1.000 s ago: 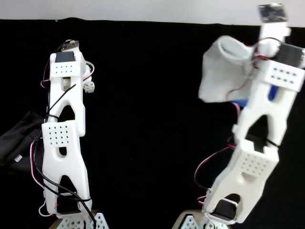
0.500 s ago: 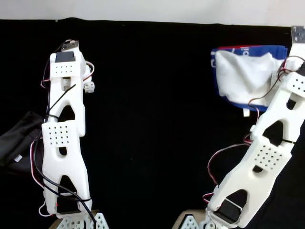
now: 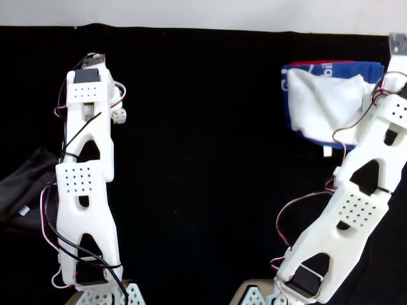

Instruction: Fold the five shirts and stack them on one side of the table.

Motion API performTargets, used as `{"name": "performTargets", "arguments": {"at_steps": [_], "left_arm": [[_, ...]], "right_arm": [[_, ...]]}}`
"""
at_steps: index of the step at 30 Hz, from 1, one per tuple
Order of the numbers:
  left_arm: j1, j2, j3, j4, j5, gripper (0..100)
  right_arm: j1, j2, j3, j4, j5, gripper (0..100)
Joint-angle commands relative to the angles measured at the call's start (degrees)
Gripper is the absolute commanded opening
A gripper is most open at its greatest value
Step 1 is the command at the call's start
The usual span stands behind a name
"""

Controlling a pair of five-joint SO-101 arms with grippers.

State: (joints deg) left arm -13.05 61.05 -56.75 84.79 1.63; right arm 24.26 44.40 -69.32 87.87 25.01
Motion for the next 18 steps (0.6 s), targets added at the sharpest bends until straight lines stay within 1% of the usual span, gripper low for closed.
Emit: {"name": "performTargets", "arguments": {"at_steps": [1,4,10,14,18], "left_arm": [[0.4,0.1,-0.1,-1.1,0.4,2],[0.4,0.1,-0.1,-1.1,0.4,2],[0.4,0.1,-0.1,-1.1,0.4,2],[0.4,0.1,-0.1,-1.1,0.4,2],[0.4,0.1,-0.1,-1.1,0.4,2]], "right_arm": [[-1.4,-4.8,-3.7,0.8,0.4,19.4],[-0.9,-4.8,-3.3,1.1,0.4,19.4],[-0.7,-4.0,-3.2,9.7,0.6,19.4],[-0.6,-3.0,-4.0,10.9,0.4,19.4],[-2.5,-5.3,-7.5,13.2,0.4,19.4]]}}
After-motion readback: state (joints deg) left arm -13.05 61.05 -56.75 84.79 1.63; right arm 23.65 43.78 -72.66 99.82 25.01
